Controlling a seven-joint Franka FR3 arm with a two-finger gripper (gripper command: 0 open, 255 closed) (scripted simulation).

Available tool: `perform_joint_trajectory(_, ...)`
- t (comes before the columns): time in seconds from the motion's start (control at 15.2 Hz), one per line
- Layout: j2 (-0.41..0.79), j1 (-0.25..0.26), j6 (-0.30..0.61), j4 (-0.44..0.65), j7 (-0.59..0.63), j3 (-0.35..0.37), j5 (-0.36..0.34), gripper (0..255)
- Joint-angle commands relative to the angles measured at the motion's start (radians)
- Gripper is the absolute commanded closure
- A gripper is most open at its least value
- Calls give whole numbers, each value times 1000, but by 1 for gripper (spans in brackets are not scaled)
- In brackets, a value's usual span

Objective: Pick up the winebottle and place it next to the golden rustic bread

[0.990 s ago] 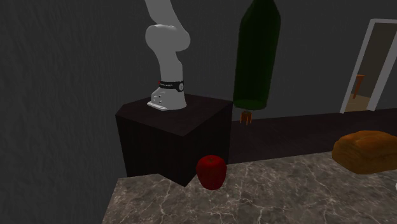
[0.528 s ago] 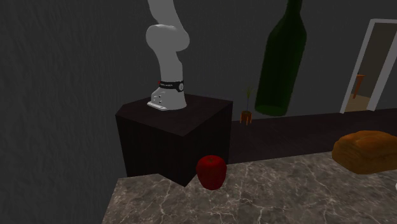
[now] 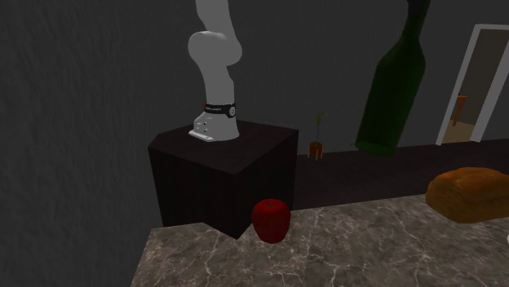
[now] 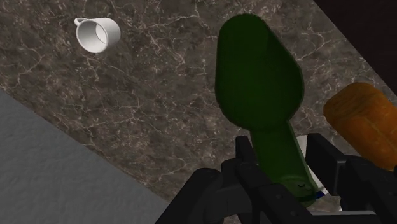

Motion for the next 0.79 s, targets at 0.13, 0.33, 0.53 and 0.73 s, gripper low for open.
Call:
perform_joint_trajectory(0.13,103,33,21,77,67,35,12,255)
perform_joint_trajectory(0.33,184,55,29,145,110,55,19,255)
perform_joint_trajectory(0.53,270,77,29,227,150,73,24,255)
perform_joint_trajectory(0.73,362,98,21,324,189,89,28,255)
